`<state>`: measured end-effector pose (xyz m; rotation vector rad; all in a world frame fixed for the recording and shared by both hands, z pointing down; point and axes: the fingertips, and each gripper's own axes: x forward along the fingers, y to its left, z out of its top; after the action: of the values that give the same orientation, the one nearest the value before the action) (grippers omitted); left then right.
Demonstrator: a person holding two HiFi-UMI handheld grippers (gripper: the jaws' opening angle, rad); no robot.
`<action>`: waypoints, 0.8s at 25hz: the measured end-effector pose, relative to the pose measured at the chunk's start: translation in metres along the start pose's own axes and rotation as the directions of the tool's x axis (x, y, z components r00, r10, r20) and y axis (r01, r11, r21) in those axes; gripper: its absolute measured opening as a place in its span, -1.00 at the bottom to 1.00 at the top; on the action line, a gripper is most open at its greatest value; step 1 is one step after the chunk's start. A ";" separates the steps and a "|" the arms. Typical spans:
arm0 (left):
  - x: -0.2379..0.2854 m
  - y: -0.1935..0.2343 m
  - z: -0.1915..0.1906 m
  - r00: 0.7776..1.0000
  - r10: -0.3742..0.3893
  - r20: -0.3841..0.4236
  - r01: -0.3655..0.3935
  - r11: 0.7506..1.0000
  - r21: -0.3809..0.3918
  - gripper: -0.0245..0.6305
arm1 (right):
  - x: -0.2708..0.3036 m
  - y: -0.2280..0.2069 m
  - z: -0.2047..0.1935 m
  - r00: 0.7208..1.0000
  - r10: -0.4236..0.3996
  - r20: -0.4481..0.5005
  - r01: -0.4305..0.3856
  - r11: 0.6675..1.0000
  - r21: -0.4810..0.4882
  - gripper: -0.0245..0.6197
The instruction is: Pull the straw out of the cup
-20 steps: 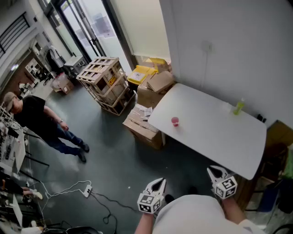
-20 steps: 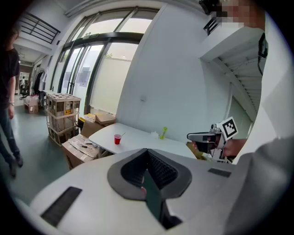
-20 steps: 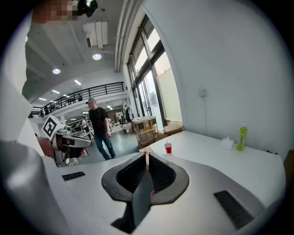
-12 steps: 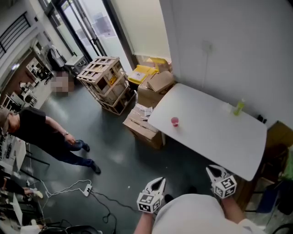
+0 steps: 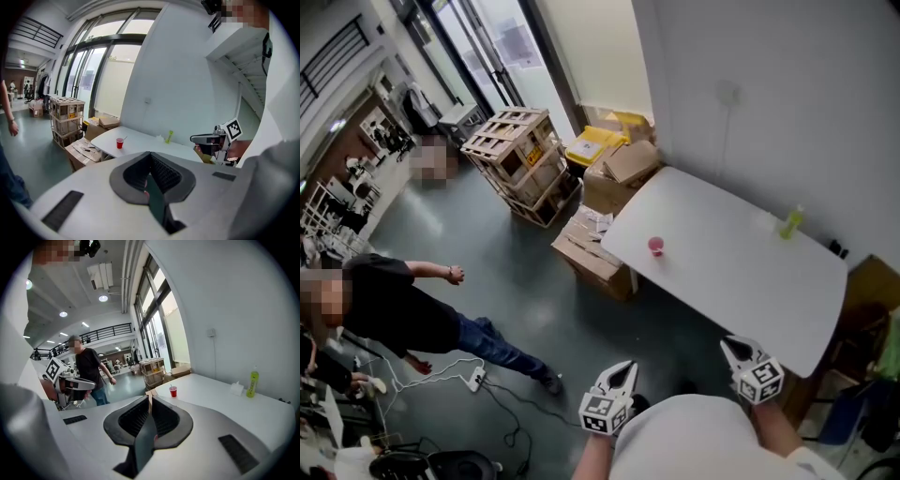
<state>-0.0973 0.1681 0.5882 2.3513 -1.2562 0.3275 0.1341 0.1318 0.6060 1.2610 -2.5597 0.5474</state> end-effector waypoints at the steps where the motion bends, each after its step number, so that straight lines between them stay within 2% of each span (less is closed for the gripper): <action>1: 0.001 -0.003 -0.001 1.000 0.007 0.000 -0.007 1.000 -0.003 -0.92 | -0.002 -0.003 -0.001 1.000 0.008 -0.001 -0.008 1.000 -0.003 -0.78; 12: 0.012 -0.014 -0.010 0.995 0.097 0.014 -0.096 0.994 -0.048 -0.92 | -0.014 -0.033 -0.003 0.997 0.046 -0.054 -0.048 0.998 -0.035 -0.78; 20: 0.023 -0.014 -0.009 0.994 0.107 0.018 -0.106 0.993 -0.054 -0.92 | -0.004 -0.045 -0.005 0.997 0.077 -0.031 -0.078 0.996 -0.035 -0.78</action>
<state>-0.0726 0.1625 0.6013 2.2540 -1.3857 0.3011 0.1728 0.1113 0.6193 1.1368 -2.5908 0.5281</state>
